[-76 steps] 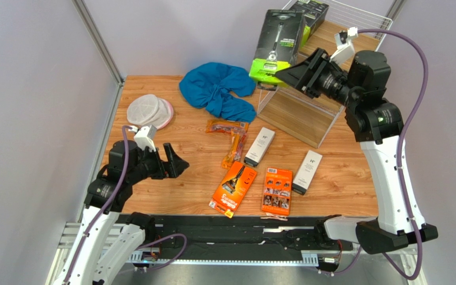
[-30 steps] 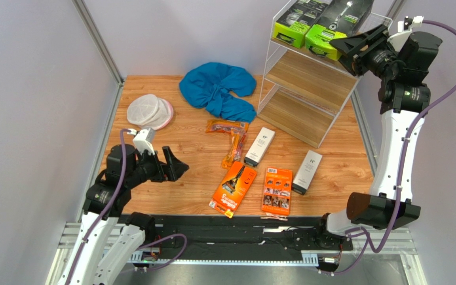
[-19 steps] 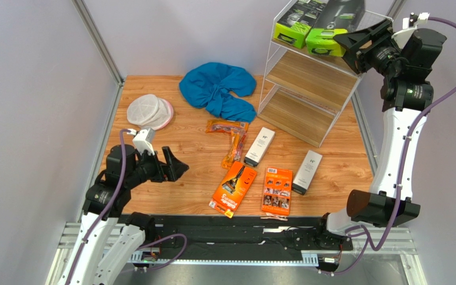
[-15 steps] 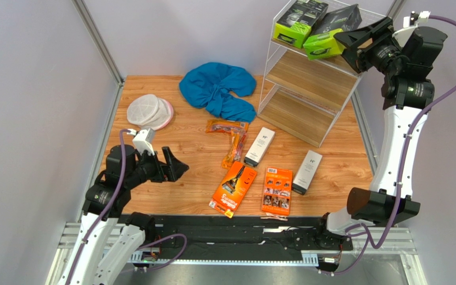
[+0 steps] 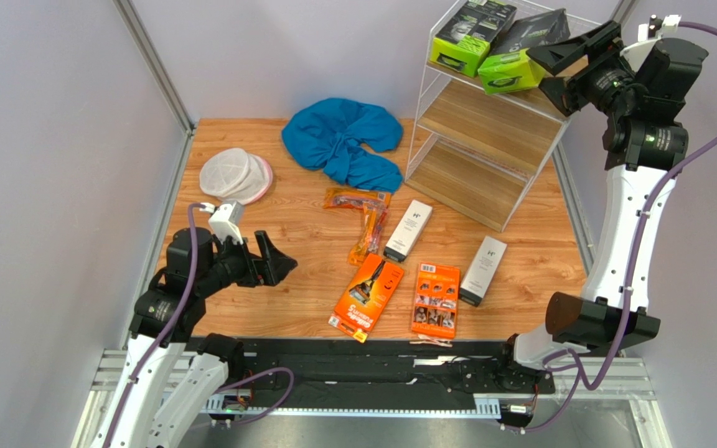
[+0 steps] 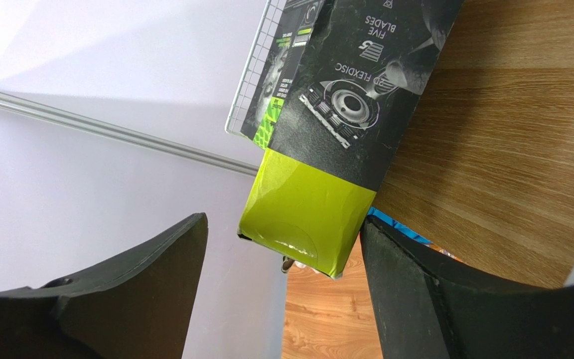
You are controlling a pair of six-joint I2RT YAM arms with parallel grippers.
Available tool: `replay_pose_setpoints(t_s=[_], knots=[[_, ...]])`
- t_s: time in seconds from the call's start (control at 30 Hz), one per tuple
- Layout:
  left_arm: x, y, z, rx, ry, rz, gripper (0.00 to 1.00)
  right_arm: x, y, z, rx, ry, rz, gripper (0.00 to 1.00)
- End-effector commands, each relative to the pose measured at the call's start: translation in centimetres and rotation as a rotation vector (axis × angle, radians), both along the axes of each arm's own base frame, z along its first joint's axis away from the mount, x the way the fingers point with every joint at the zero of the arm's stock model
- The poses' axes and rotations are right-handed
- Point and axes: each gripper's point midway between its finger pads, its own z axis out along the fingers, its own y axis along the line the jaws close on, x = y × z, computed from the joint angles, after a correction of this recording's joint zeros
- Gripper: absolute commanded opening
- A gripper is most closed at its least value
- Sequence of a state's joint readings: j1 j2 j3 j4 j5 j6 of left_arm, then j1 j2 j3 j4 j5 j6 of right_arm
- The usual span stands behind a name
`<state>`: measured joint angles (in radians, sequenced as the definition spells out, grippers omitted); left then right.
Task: Place and organize the shaving razors onto the shelf
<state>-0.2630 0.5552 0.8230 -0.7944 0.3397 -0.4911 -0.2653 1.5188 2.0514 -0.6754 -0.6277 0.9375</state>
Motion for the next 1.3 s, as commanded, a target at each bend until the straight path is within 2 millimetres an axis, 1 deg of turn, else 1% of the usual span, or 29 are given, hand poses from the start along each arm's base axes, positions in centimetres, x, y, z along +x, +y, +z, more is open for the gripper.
replay_pose_setpoints(t_s=[0.0, 0.03, 0.07, 0.1, 0.13, 0.17, 0.23, 0.3, 0.33, 0.4, 0.43, 0.63, 0.7, 0.77, 0.8, 0.83, 0.87, 0.9, 0.93, 0.97, 1.0, 1.03, 1.1, 1.13, 1.17, 1.2, 1.23, 1.27], knots=[[0.1, -0.3, 0.5, -0.005, -0.033, -0.025, 0.98, -2.1, -0.2, 2.1, -0.027, -0.056, -0.027, 0.78], [0.0, -0.3, 0.6, -0.007, -0.034, -0.026, 0.98, -2.3, -0.3, 1.9, -0.025, -0.051, -0.035, 0.78], [0.1, -0.3, 0.6, -0.006, -0.035, -0.027, 0.98, -3.0, -0.2, 2.1, -0.038, -0.061, -0.039, 0.79], [0.0, -0.3, 0.6, -0.007, -0.037, -0.028, 0.98, -3.1, -0.3, 1.2, -0.039, -0.040, -0.041, 0.79], [0.1, -0.3, 0.6, -0.006, -0.035, -0.028, 0.98, -3.3, -0.4, 0.9, -0.041, -0.031, -0.048, 0.79], [0.0, -0.3, 0.5, -0.007, -0.033, -0.029, 0.98, -4.0, -0.3, 1.0, -0.047, -0.038, -0.051, 0.79], [0.0, -0.4, 0.6, -0.007, -0.035, -0.033, 0.98, -4.2, -0.4, -0.2, -0.045, -0.012, -0.050, 0.80], [0.0, -0.4, 0.6, -0.009, -0.035, -0.036, 0.98, -5.0, -0.4, -0.7, -0.050, -0.005, -0.054, 0.80], [0.0, -0.4, 0.6, -0.009, -0.035, -0.036, 0.98, -5.3, -0.4, -1.2, -0.050, 0.005, -0.058, 0.80], [0.0, -0.5, 0.6, -0.008, -0.034, -0.038, 0.98, -5.7, -0.4, -1.6, -0.055, 0.008, -0.063, 0.80], [0.0, -0.5, 0.6, -0.008, -0.034, -0.038, 0.98, -6.3, -0.2, -1.5, -0.054, 0.001, -0.061, 0.80], [0.0, -0.5, 0.5, -0.010, -0.033, -0.036, 0.98, -7.2, 1.0, -2.0, -0.055, -0.020, -0.020, 0.73], [0.1, -0.5, 0.5, -0.013, -0.032, -0.035, 0.98, -7.1, 1.5, -2.5, -0.063, -0.015, -0.009, 0.69], [0.1, -0.5, 0.5, -0.012, -0.031, -0.035, 0.98, -7.1, 1.8, -2.6, -0.067, -0.023, -0.004, 0.63], [0.1, -0.5, 0.5, -0.011, -0.030, -0.033, 0.98, -7.0, 2.6, -2.9, -0.066, -0.021, 0.021, 0.59], [0.1, -0.5, 0.5, -0.012, -0.031, -0.033, 0.98, -6.7, 3.0, -3.0, -0.068, -0.023, 0.030, 0.49], [0.1, -0.5, 0.5, -0.012, -0.029, -0.031, 0.98, -6.6, 3.5, -3.0, -0.080, -0.030, 0.046, 0.44], [0.1, -0.5, 0.5, -0.011, -0.031, -0.030, 0.98, -6.4, 4.6, -3.2, -0.088, -0.029, 0.076, 0.39], [0.1, -0.5, 0.4, -0.010, -0.026, -0.030, 0.98, -5.8, 4.9, -3.7, -0.091, -0.016, 0.079, 0.26], [0.2, -0.5, 0.5, -0.011, -0.029, -0.030, 0.98, -5.5, 5.2, -3.8, -0.095, -0.018, 0.089, 0.20], [0.1, -0.4, 0.4, -0.008, -0.027, -0.028, 0.98, -5.3, 6.0, -4.0, -0.096, -0.013, 0.112, 0.14], [0.2, -0.4, 0.4, -0.007, -0.026, -0.027, 0.98, -4.6, 6.1, -4.2, -0.101, -0.009, 0.104, 0.08], [0.2, -0.4, 0.4, -0.007, -0.027, -0.027, 0.98, -4.0, 6.4, -4.5, -0.120, -0.003, 0.104, 0.04], [0.2, -0.4, 0.5, -0.007, -0.029, -0.027, 0.98, -3.4, 6.2, -3.9, -0.134, -0.012, 0.089, 0.02], [0.1, -0.4, 0.5, -0.008, -0.028, -0.026, 0.98, -3.1, 6.2, -4.3, -0.149, 0.011, 0.078, 0.01], [0.2, -0.3, 0.4, -0.007, -0.029, -0.023, 0.98, -3.0, 6.2, -4.1, -0.185, 0.002, 0.072, 0.01], [0.1, -0.4, 0.4, -0.008, -0.028, -0.025, 0.98, -2.2, 5.8, -4.5, -0.205, 0.018, 0.043, 0.00], [0.2, -0.4, 0.4, -0.008, -0.027, -0.026, 0.98, -2.4, 5.7, -3.6, -0.229, 0.007, 0.025, 0.00]])
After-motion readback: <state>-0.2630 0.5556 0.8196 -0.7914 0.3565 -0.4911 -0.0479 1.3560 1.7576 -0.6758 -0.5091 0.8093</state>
